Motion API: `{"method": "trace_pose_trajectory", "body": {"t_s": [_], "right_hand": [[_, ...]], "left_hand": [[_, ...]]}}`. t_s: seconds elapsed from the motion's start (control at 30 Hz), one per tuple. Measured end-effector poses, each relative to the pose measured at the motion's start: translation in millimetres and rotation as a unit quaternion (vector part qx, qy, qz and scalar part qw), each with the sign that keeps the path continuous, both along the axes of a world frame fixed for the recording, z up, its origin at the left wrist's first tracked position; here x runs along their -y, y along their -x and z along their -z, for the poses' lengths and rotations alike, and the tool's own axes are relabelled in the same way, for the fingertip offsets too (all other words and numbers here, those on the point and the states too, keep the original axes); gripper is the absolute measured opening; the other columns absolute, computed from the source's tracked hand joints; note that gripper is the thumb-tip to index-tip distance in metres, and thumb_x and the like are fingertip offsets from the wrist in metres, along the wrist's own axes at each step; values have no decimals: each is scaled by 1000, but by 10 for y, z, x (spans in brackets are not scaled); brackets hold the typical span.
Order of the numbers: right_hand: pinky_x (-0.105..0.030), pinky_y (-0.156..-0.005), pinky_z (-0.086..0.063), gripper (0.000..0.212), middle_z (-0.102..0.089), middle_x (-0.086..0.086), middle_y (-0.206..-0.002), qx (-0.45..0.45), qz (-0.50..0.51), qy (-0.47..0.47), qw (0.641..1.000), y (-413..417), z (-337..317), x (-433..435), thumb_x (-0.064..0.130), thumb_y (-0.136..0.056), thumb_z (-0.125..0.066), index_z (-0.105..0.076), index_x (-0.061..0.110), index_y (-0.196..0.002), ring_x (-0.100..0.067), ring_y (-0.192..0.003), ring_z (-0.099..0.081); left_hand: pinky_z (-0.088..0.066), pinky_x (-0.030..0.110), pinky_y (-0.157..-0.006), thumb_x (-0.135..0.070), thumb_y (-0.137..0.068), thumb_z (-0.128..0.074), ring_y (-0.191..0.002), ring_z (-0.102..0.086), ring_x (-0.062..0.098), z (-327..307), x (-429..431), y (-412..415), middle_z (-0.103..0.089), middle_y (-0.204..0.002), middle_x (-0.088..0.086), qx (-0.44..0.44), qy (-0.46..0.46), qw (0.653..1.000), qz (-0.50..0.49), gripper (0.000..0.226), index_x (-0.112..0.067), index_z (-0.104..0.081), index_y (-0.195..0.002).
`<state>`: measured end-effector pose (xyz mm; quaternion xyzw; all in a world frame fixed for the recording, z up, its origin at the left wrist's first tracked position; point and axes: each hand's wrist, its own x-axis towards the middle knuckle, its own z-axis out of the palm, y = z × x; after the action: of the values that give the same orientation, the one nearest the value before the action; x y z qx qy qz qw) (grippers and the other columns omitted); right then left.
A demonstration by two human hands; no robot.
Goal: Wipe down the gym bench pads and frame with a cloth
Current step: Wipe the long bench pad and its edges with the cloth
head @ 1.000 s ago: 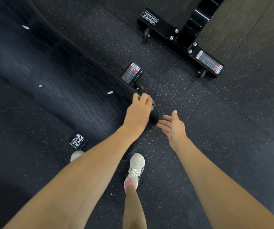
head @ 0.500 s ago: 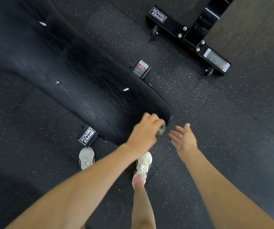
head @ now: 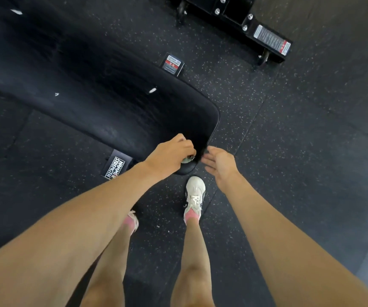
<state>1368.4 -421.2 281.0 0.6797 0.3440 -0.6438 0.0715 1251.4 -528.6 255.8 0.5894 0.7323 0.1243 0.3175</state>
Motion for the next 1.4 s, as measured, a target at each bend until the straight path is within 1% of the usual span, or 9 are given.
{"method": "trace_pose_trajectory", "body": {"t_s": [0.07, 0.17, 0.37, 0.5, 0.67, 0.77, 0.87, 1.03, 1.4], "right_hand": [[-40, -100, -46, 14, -63, -15, -121, 8, -4, -9, 1000, 19, -6, 17, 11, -98, -46, -58, 16, -102, -25, -113, -61], [-38, -97, -47, 15, -63, -10, -119, 9, -5, -20, 1000, 26, 6, 35, 12, -98, -46, -57, 17, -107, -22, -110, -61], [-32, -88, -47, 31, -63, -8, -120, 8, -48, -43, 998, 14, -5, 64, 13, -97, -48, -56, 12, -126, -18, -104, -61], [-34, -88, -46, 46, -50, -6, -136, 60, -206, -162, 963, 24, -69, 62, 12, -95, -49, -42, 12, -141, -19, -106, -55], [-39, -101, -40, 55, -23, -4, -155, 65, -410, -315, 854, 188, -136, 12, 7, -95, -44, -30, 14, -147, -24, -137, -31], [-41, -106, -35, 58, -9, -5, -161, 67, -484, -331, 807, 397, -132, -75, 8, -96, -44, -25, 14, -150, -26, -141, -23], [-43, -108, -34, 62, -4, -4, -162, 70, -523, -323, 785, 612, -112, -125, 8, -94, -44, -23, 15, -151, -26, -142, -20], [-44, -115, -27, 64, -1, -4, -162, 56, -558, -315, 766, 915, -112, -109, 8, -94, -44, -18, 12, -153, -25, -146, -11], [-39, -117, -22, 66, 1, -8, -162, 85, -616, -299, 724, 1051, -188, -108, 8, -96, -43, -11, 9, -153, -24, -148, -8]], "left_hand": [[-45, 23, -53, 13, -66, -69, -101, -44, 14, 32, 183, -64, -64, -104, -5, -5, -47, 999, 24, 48, -14, -69, -106], [-37, 19, -49, 15, -54, -77, -93, -57, 20, 65, 348, -109, -67, -96, -3, -17, -68, 997, 25, 52, -13, -72, -98], [-35, 21, -55, 11, -72, -67, -103, -50, 17, -1, 469, -80, -63, -109, -5, -11, -15, 999, 37, 44, -15, -67, -108], [-32, 23, -59, 6, -83, -53, -104, -39, 10, -67, 517, 30, -55, -112, -11, 14, 54, 997, 49, 41, -19, -63, -113], [-48, 48, -76, 15, -75, -45, -99, -43, 25, -151, 233, 673, -59, -107, 4, 2, -34, 973, -227, 49, -12, -66, -110], [-43, 38, -77, 10, -85, -43, -106, -43, 30, -178, -198, 1096, -55, -115, 11, -56, -52, 923, -377, 44, -10, -61, -119], [-35, 29, -73, 6, -90, -43, -110, -42, 30, -120, -521, 1296, -53, -121, 12, -96, -11, 899, -427, 38, -9, -59, -122], [-39, 30, -72, 5, -83, -58, -112, -41, 29, -73, -488, 1168, -51, -119, 12, -132, 16, 938, -320, 39, -4, -58, -121], [-41, 27, -69, -4, -92, -49, -108, -39, 18, -145, -96, 677, -50, -115, 0, -37, 72, 990, -116, 37, -18, -58, -125]]}}
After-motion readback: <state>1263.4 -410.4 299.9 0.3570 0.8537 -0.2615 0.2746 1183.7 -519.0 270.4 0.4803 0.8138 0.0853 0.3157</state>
